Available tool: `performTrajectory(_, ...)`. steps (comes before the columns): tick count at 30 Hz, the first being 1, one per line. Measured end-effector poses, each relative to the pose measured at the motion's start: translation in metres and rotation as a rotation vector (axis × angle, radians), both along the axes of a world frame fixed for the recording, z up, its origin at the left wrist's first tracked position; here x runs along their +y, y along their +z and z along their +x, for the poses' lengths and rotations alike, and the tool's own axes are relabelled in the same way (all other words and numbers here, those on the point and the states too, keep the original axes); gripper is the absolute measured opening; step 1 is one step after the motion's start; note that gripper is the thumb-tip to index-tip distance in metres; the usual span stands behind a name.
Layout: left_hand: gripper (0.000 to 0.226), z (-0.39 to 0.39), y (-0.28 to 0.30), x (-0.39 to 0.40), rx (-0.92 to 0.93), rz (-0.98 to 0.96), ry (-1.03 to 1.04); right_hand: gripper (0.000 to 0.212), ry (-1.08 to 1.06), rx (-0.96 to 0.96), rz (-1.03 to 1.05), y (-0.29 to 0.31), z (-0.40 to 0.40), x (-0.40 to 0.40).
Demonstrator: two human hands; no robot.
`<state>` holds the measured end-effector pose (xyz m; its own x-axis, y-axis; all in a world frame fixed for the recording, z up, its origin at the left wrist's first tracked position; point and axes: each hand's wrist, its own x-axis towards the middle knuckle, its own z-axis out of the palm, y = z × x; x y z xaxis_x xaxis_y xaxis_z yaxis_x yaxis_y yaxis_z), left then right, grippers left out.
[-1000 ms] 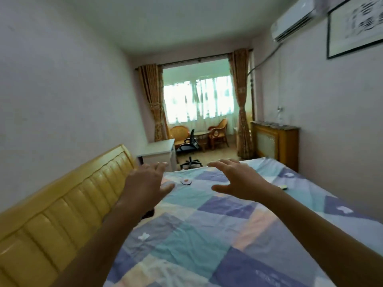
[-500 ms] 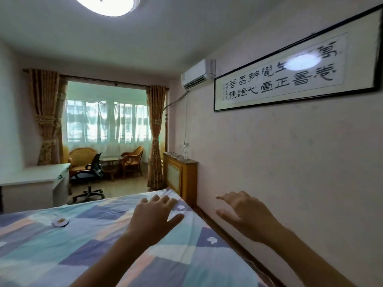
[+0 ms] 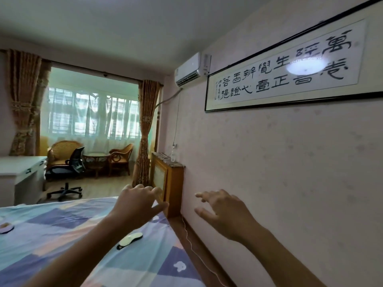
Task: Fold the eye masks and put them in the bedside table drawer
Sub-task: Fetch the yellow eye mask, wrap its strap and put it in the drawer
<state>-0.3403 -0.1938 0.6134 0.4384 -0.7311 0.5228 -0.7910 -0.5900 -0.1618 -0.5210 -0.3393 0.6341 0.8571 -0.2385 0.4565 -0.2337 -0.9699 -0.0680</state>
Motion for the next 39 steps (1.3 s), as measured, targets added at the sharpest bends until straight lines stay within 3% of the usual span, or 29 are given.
performTrajectory(10, 0.056, -0.007, 0.038, -0.265, -0.043, -0.139, -0.091, 0.048, -0.052, -0.066, 0.045, 0.034, -0.019, -0.254)
performTrajectory(17, 0.056, -0.017, 0.015, -0.405, -0.038, -0.167, 0.039, 0.048, 0.032, -0.061, 0.052, 0.030, -0.008, -0.432)
performTrajectory(28, 0.065, 0.060, 0.013, -0.514, -0.093, -0.133, 0.330, 0.051, 0.376, -0.096, 0.039, 0.019, 0.136, -0.584)
performTrajectory(39, 0.067, 0.212, -0.015, -0.658, 0.063, -0.164, 0.340, 0.053, 0.316, -0.009, 0.006, 0.012, 0.276, -0.739)
